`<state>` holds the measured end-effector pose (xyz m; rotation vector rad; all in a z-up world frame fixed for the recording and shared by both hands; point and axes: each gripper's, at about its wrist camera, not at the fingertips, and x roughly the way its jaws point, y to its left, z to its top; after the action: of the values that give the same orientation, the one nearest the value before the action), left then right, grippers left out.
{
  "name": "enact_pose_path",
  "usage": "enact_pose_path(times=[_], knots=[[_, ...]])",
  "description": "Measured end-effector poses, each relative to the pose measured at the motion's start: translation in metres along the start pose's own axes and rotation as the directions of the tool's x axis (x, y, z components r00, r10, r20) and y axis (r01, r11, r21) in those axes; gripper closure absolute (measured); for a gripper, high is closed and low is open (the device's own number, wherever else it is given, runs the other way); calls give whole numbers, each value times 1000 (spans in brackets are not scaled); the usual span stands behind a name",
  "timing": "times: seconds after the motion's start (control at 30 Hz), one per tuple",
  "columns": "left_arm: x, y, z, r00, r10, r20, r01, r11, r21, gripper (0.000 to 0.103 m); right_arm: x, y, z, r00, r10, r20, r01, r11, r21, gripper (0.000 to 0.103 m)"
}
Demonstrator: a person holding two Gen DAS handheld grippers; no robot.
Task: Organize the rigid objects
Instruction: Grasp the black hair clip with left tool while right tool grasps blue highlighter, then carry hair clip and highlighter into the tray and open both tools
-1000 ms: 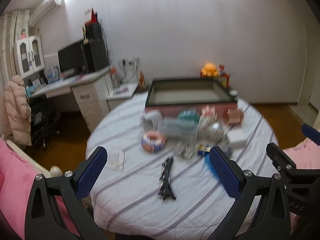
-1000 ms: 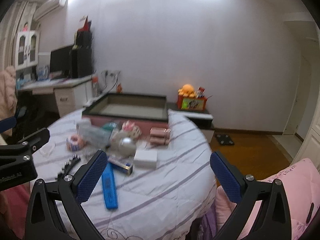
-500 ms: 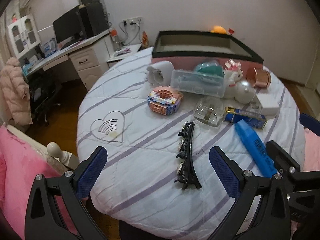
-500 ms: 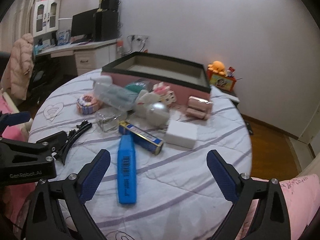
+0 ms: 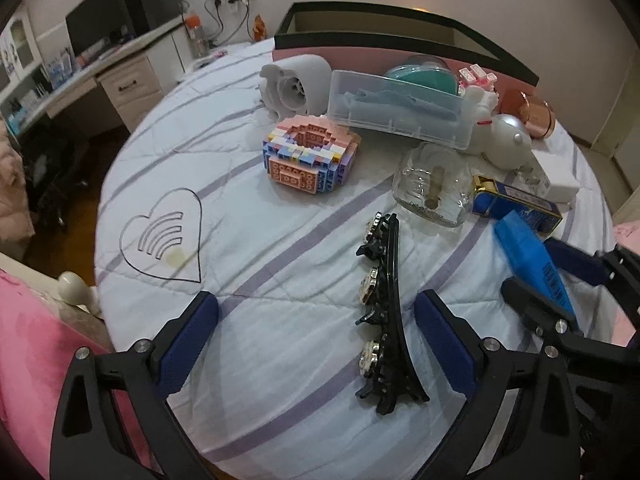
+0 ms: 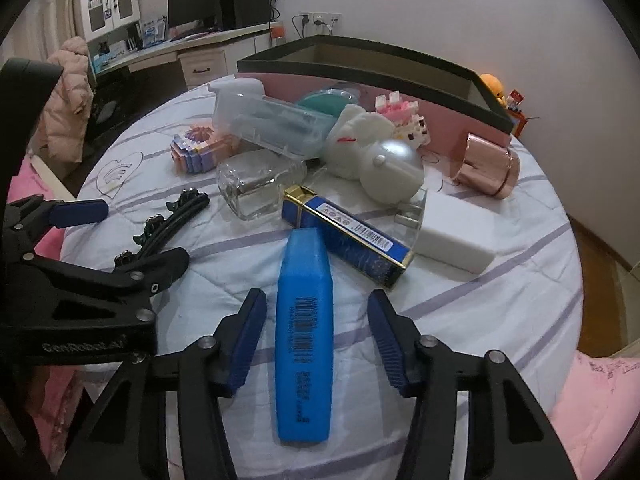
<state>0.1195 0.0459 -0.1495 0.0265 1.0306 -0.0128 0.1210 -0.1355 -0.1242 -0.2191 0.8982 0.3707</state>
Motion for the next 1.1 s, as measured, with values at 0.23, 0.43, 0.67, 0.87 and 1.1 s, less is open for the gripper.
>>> enact_pose_path(times=[0.23, 0.43, 0.67, 0.87, 1.1], knots=[[-11, -20, 6, 999, -52, -4, 53, 995, 84, 84, -4, -17, -1, 999, -36, -15, 36, 999, 41, 76], [-15, -20, 8, 997, -78, -18, 80, 995, 66, 85, -13, -31, -9, 1000, -28, -13, 29, 996, 89, 76], [-13, -10, 8, 996, -91, -17, 91, 995, 40, 85, -16, -41, -7, 1000, -13, 4, 12, 989, 150, 76], [-26, -5, 15, 996, -77, 35, 76, 996, 40, 85, -30, -43, 0, 998, -38, 55, 29, 986, 162, 76], [-60, -4, 35, 984, -69, 163, 61, 997, 53, 85, -69, -49, 20, 978, -103, 181, 71, 982, 175, 76]])
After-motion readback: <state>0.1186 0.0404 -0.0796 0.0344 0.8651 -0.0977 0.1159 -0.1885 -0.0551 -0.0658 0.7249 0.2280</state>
